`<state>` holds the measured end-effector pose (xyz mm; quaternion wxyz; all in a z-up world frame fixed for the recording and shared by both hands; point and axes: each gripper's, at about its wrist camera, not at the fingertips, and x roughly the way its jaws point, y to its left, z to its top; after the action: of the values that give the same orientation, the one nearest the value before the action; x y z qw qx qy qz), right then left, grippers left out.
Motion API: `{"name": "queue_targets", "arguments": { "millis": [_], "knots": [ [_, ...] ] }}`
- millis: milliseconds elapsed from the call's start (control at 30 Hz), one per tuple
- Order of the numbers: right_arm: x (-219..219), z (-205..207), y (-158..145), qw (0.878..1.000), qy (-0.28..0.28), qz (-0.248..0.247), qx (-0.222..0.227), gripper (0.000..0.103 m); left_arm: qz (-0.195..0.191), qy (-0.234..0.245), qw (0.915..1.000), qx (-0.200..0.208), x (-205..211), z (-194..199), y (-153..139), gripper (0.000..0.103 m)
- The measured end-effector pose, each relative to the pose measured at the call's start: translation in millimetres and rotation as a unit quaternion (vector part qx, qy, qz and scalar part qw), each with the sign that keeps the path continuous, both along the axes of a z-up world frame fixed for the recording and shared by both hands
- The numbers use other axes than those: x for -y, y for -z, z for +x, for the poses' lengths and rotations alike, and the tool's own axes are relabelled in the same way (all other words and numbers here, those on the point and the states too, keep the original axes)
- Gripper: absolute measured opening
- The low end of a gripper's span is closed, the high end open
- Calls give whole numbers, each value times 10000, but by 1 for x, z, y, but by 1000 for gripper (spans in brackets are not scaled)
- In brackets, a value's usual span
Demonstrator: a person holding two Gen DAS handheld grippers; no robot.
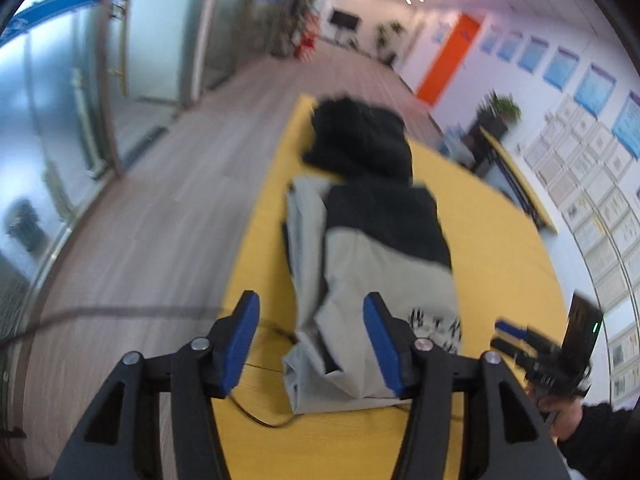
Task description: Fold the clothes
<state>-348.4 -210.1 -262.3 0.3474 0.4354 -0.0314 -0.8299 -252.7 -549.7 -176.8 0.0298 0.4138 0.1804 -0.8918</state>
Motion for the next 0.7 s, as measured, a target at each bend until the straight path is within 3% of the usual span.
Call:
{"name": "queue_targets", "arguments": {
  "millis": [167,300,400,467,500,600,700],
  "knots": [
    [-10,23,-38,9988,-294,-378,-124,69,-562,-887,9936,-422,76,84,-86,68],
    [-21,42,-66,9951,-569,-795,-122,69,-774,-1308,9876,-384,86,117,-137,69],
    [-33,57,-95,9922,-820,-869,-343,70,-991,-1110,9885,-264,33,122,-154,75],
    [-45,68,-113,9923,-817,-749,-558,75,-1132,-935,9890,-160,-6,119,-153,81],
    [-51,74,-121,9925,-787,-650,-674,84,-1144,-889,9894,-126,-23,123,-150,83],
    [-55,90,-137,9920,-760,-172,-997,96,-961,-835,9918,-47,-81,139,-137,85],
    [-52,106,-145,9892,-756,526,-1138,100,-773,-978,9922,62,-137,151,-118,88]
  ]
}}
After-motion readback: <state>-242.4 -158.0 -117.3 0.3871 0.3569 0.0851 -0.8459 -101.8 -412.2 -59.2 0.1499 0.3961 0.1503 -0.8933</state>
